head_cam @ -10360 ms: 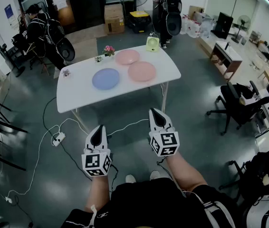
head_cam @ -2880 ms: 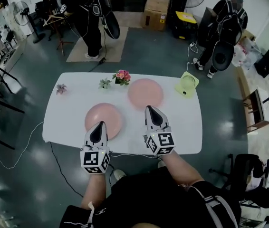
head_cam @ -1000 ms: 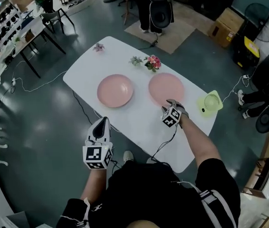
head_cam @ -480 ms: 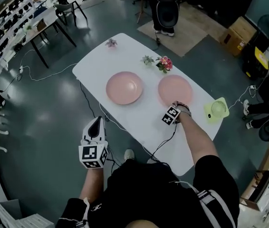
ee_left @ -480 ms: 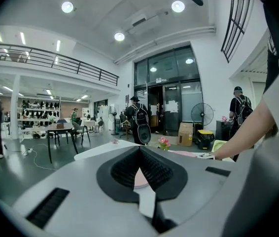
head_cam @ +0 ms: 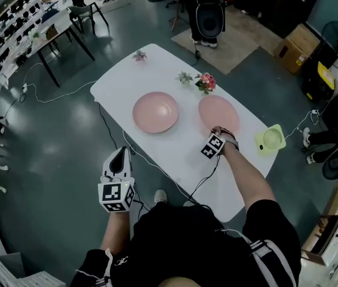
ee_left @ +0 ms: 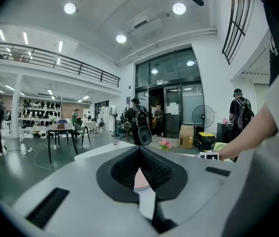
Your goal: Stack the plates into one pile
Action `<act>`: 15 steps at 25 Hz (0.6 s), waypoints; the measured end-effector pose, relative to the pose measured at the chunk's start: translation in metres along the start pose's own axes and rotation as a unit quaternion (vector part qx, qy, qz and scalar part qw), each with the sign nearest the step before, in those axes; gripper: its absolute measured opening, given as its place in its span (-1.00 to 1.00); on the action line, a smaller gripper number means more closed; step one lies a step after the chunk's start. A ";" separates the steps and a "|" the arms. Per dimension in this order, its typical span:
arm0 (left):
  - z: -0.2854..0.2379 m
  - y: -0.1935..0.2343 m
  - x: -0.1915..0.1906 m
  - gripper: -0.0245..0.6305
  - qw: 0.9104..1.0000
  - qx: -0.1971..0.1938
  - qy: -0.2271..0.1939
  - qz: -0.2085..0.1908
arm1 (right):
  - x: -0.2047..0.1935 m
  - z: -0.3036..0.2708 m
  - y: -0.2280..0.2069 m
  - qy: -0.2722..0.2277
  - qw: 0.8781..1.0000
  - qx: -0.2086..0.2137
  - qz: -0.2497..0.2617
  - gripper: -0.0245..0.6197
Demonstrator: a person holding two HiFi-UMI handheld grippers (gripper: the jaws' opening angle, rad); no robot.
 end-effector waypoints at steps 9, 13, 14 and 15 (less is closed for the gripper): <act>0.012 0.011 -0.004 -0.89 1.000 0.007 -0.012 0.014 | 0.054 0.053 0.014 -0.062 0.996 -0.052 0.038 -0.78; 0.023 0.019 -0.008 -0.89 0.999 0.022 -0.015 0.017 | 0.104 0.073 0.028 -0.130 0.985 -0.064 0.091 -0.78; 0.028 0.024 -0.007 -0.89 0.999 0.028 -0.015 0.018 | 0.119 0.078 0.032 -0.145 0.982 -0.065 0.105 -0.78; 0.034 0.029 -0.006 -0.89 0.999 0.035 -0.016 0.019 | 0.134 0.082 0.038 -0.158 0.979 -0.063 0.117 -0.78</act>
Point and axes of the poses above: the fingertips, and each gripper's own axes: z backward along the fingers, y to its left, x out of its top, the point moved 7 cm from there along z, backward along the fingers
